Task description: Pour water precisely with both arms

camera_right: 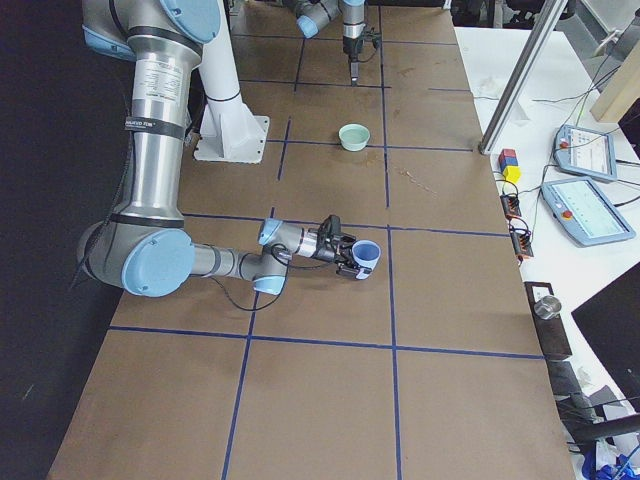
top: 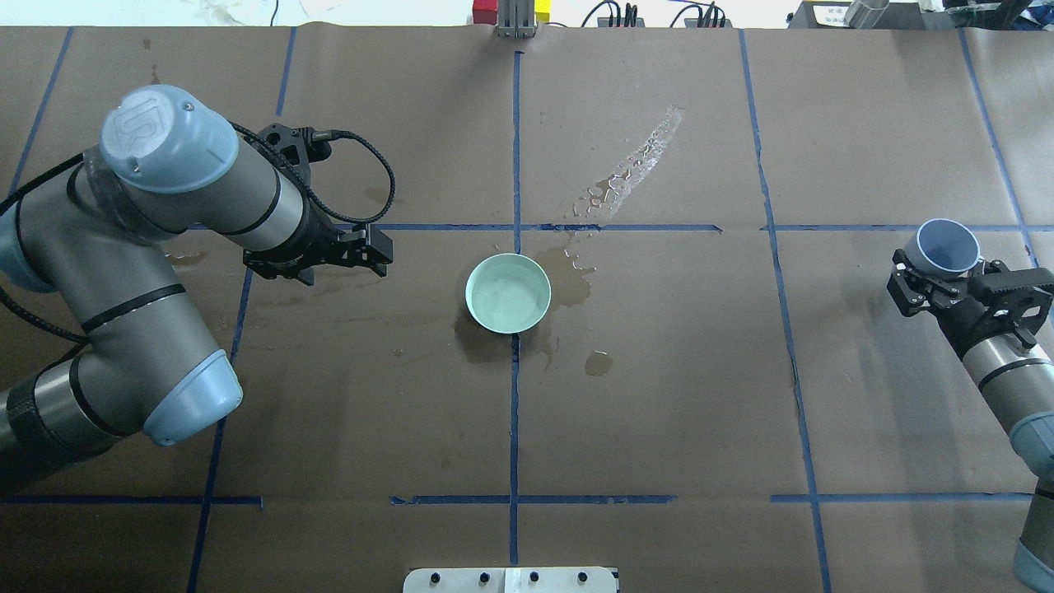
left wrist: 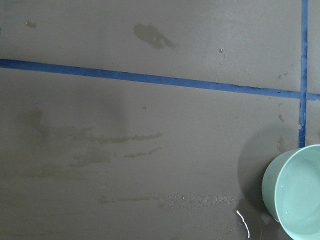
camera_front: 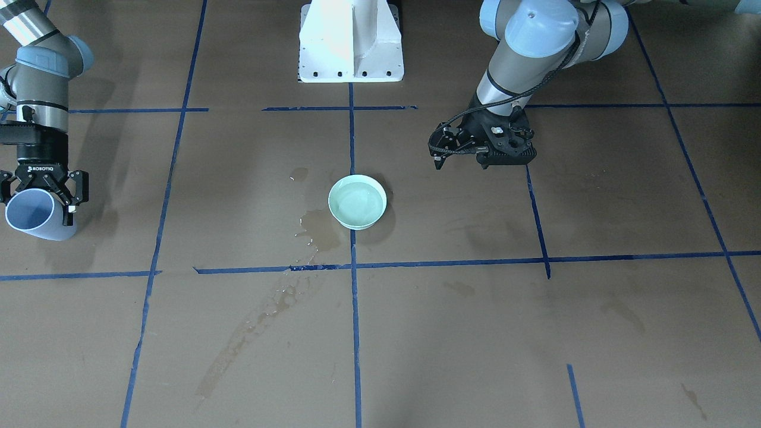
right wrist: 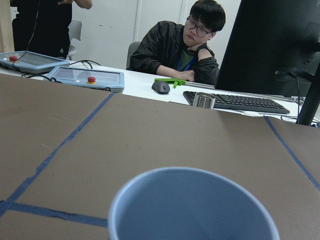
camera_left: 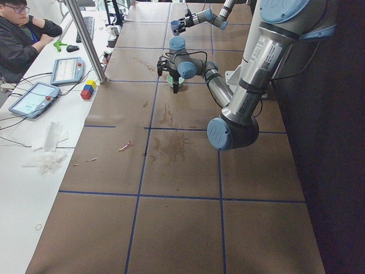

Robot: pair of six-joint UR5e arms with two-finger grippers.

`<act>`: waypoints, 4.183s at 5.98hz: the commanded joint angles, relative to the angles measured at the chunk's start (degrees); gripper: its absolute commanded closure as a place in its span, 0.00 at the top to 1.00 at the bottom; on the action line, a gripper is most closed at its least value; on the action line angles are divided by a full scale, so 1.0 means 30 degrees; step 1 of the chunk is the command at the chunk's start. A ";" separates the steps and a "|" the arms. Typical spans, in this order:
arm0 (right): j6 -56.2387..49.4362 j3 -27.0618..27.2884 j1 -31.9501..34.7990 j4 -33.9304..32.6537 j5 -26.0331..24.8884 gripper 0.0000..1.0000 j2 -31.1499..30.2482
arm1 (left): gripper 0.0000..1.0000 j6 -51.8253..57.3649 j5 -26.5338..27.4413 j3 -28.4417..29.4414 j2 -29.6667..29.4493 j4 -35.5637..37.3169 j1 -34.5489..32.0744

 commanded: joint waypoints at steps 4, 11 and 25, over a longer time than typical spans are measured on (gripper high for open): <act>0.0262 -0.0021 0.0060 0.0060 0.0041 0.57 0.0053 | 1.00 -0.0229 0.0000 0.0001 0.0042 -0.0014 0.0017; 0.0262 -0.0050 0.0001 0.0880 0.0042 0.99 0.0053 | 1.00 -0.0112 0.0000 0.0178 0.0013 -0.0043 0.0017; -0.2128 -0.2480 0.6650 0.8561 1.4775 0.98 -0.5193 | 1.00 -0.0171 0.0030 -0.0086 0.0012 -0.0014 0.0017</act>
